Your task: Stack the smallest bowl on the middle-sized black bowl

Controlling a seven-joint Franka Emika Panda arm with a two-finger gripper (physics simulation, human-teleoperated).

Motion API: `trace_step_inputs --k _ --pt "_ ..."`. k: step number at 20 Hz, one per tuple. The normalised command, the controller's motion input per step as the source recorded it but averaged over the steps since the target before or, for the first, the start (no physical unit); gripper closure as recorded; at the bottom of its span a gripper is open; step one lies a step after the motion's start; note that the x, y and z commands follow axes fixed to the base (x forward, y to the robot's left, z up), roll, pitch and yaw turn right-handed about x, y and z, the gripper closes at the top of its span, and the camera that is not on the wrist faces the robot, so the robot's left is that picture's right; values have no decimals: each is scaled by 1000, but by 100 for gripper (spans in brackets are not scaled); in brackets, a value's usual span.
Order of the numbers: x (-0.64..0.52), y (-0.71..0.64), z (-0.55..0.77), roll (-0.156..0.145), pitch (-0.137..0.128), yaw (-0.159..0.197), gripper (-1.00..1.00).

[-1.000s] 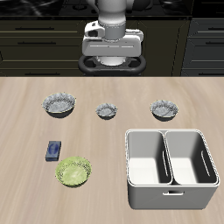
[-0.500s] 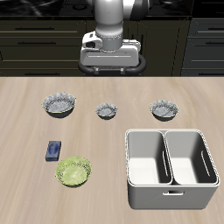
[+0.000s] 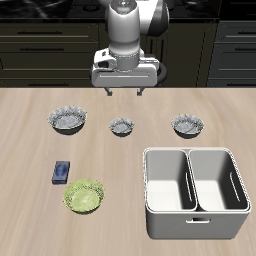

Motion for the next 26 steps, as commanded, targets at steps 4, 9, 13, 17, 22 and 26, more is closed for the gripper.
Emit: trace_step_inputs --k 4,9,13,17,22,26 --pt "-7 53 -296 12 35 7 -100" --pt "-23 124 -349 14 29 37 -100" --pt "-26 74 -273 16 34 -5 -100" --pt "-34 48 -257 8 33 7 -100" --pt "-42 27 -143 -2 8 6 -100" --pt "-53 52 -207 5 23 2 -100"
